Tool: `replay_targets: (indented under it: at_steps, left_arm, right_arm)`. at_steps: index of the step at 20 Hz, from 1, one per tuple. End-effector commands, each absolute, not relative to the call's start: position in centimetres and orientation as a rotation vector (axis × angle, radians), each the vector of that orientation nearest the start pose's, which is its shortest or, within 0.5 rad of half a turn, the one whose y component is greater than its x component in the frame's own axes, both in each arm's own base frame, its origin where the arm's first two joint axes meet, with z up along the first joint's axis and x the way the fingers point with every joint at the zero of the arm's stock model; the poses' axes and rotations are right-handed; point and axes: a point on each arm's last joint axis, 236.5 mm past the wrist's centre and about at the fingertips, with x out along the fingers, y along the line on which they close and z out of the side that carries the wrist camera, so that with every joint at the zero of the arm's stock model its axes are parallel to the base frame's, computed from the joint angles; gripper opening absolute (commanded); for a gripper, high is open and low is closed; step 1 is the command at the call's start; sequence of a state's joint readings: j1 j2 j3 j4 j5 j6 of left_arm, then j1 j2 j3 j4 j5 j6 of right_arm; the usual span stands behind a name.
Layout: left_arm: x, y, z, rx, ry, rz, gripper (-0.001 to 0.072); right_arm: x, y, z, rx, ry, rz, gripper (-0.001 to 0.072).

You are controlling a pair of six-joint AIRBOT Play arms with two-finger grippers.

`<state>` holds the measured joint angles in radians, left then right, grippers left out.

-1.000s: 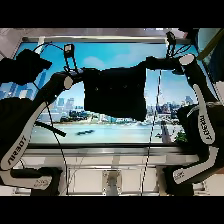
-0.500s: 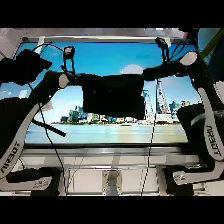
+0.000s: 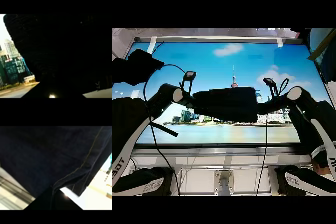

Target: Fold the clothes and pants, and hang the long-sleeved shirts on hangers.

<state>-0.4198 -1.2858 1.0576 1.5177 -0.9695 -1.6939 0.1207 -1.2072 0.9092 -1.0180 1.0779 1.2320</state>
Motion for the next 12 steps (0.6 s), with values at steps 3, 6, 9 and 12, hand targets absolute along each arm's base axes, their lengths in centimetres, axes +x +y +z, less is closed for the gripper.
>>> replay_targets:
  at_steps: [3, 6, 9, 12]
  left_arm:
    - [33.5, -16.8, -5.8, 0.072, 1.251, -0.29, 0.0033]
    - [34.2, -17.1, -7.3, 0.064, 1.253, -0.281, 0.0034]
    - [33.9, -17.0, -8.8, 0.072, 1.291, -0.272, 0.0034]
    - [35.2, -17.2, -7.2, 0.054, 1.239, -0.277, 0.0323]
  right_arm:
    - [31.9, 16.5, -5.7, 0.203, 1.281, 0.513, 0.001]
    - [31.1, 16.6, -7.6, 0.222, 1.355, 0.504, 0.001]
    - [29.8, 16.9, -7.4, 0.226, 1.409, 0.528, 0.0011]
    - [30.6, 17.3, -4.2, 0.21, 1.341, 0.561, 0.0016]
